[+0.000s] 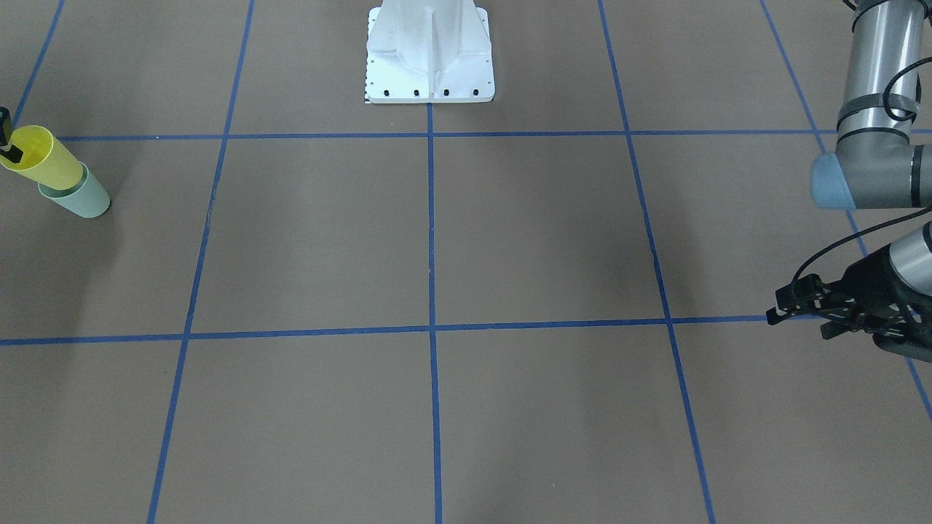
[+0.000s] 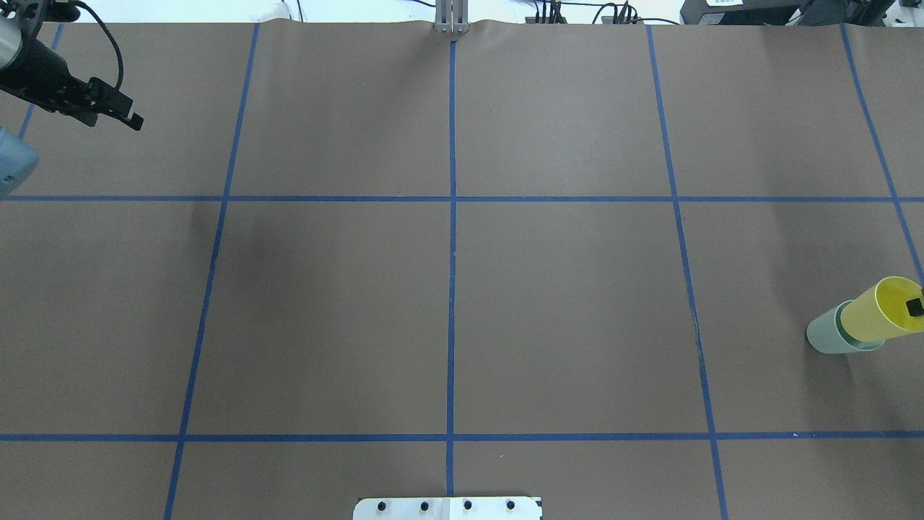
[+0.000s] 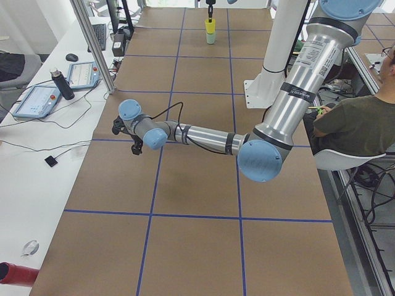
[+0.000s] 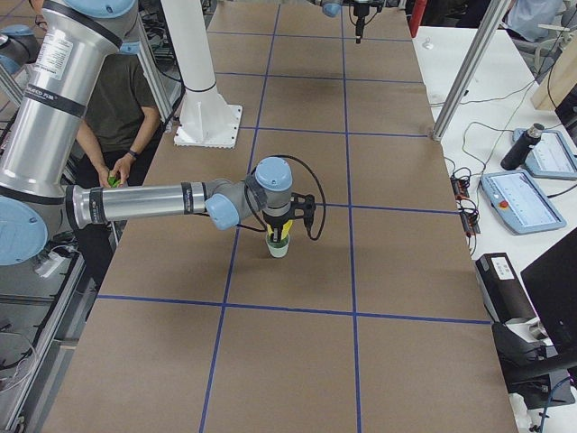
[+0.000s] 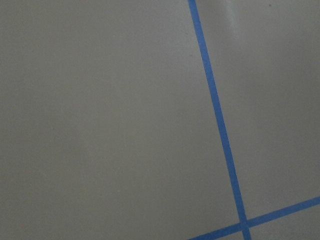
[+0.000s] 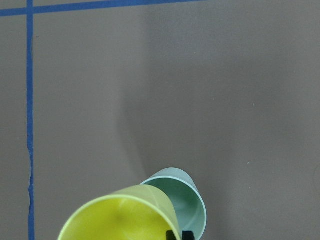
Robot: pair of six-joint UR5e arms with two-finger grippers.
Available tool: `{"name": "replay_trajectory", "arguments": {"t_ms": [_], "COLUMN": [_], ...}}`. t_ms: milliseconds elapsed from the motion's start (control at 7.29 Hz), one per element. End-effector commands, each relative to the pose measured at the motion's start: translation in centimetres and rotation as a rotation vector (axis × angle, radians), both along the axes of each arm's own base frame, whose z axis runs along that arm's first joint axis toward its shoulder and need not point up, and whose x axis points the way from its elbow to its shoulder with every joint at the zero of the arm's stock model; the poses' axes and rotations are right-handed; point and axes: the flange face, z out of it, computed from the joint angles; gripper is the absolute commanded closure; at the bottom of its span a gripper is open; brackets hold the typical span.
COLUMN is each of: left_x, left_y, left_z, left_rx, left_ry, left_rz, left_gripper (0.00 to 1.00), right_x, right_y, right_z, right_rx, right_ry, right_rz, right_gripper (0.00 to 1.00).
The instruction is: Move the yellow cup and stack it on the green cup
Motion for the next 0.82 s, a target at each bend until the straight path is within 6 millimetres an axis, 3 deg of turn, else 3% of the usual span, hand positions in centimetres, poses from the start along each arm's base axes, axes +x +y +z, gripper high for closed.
{"name": "replay_trajectory", "arguments": {"t_ms": [0, 274, 411, 685], "left_x": [-2.8, -8.7, -10.5, -14.1], "left_y": [-0.1, -0.4, 0.5, 4.2], "left_z": [1.5, 0.4, 1.1, 2.8], "left_rx": [0.104, 0.131, 0.102, 0.128], "left_ry": [-0.058, -0.111, -0.119, -0.139], "left_rz": [0.099, 0.097, 0.077, 0.095], "left_gripper": [0.00, 0.00, 0.00, 0.00], "right_x": [-0.2, -0.6, -1.1, -1.7], "right_y": [-0.1, -0.2, -0.5, -1.2], "right_z": [0.8, 0.9, 1.2, 1.0], "right_rx": [-0.008, -0.014, -0.020, -0.008], "right_ry": [0.015, 0.015, 0.018, 0.024], "right_rz": [-0.002, -0.006, -0.010, -0.014], "right_gripper": [1.00, 1.00, 1.00, 1.00]}}
